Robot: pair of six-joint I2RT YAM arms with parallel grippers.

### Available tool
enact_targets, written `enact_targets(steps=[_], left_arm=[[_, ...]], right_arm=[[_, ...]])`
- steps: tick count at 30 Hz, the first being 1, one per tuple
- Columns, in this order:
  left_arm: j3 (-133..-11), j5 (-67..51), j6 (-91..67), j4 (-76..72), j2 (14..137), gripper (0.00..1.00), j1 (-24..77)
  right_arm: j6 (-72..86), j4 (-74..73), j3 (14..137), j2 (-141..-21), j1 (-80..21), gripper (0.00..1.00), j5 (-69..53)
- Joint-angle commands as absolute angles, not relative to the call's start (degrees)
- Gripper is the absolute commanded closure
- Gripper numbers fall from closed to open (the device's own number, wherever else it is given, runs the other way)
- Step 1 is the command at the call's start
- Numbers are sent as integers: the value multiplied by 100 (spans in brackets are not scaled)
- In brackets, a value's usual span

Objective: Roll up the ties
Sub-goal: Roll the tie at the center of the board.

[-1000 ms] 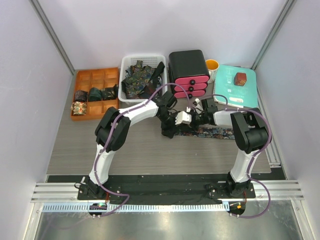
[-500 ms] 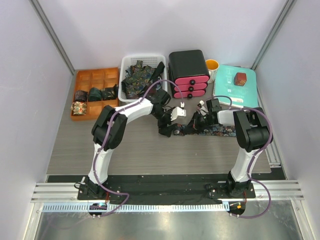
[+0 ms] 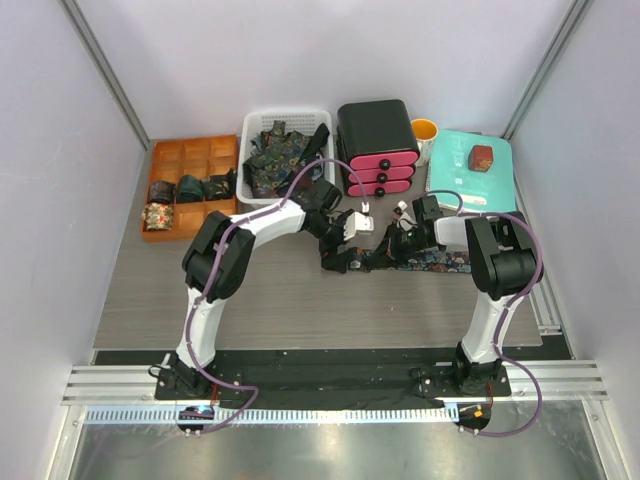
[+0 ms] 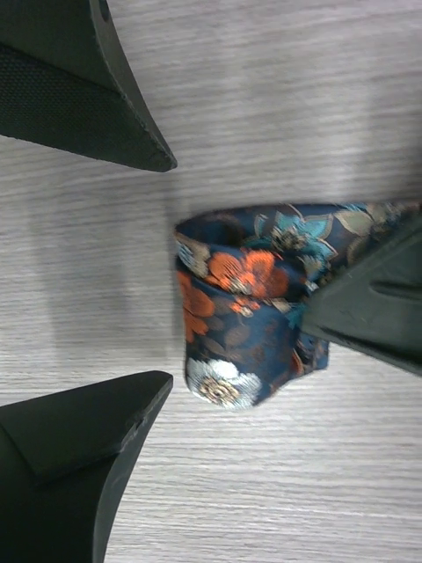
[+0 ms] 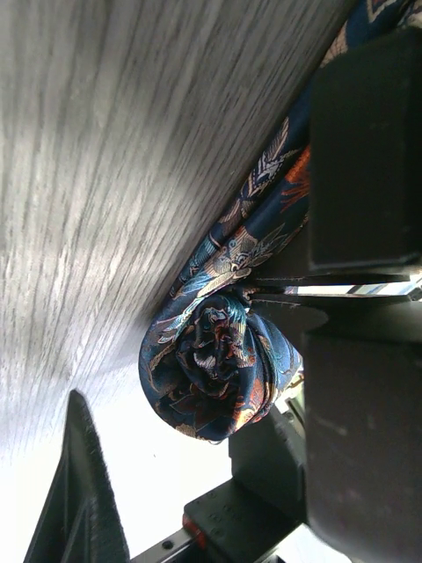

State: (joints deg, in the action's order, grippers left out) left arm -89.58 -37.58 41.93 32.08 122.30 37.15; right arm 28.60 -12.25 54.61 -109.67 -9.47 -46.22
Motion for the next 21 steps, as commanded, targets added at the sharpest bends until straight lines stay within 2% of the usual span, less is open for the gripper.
enact_targets(steps=[1, 7, 9, 10, 15, 16, 19, 21], left_arm=[[-8824, -3754, 4157, 2646, 11856, 2, 3902], [-9104, -3384, 4008, 2390, 12146, 3, 4148], [-9263, -3375, 4104, 2766, 12330, 9, 4175], [-9412, -3392, 4139, 2890, 12392, 18, 4192], [-9563, -3515, 4648, 3638, 12568, 35, 4201], [-9545, -3507, 4702, 3795, 12568, 42, 4201], [-9598, -3524, 4999, 4234, 12595, 50, 4192], [-9589, -3533, 5184, 4455, 12603, 52, 4192]], right_arm=[[2523, -1494, 5502, -11162, -923, 99, -3770], [2531, -1459, 5502, -11145, -932, 99, -3832], [2575, -1442, 5511, -11101, -932, 99, -3885], [2601, -1407, 5528, -11074, -923, 99, -3911], [2838, -1248, 5554, -10715, -993, 99, -4174], [2952, -1187, 5563, -10662, -1002, 99, -4227], [3032, -1151, 5642, -10495, -1072, 99, -4394], [3041, -1151, 5704, -10442, -1133, 99, -4456]])
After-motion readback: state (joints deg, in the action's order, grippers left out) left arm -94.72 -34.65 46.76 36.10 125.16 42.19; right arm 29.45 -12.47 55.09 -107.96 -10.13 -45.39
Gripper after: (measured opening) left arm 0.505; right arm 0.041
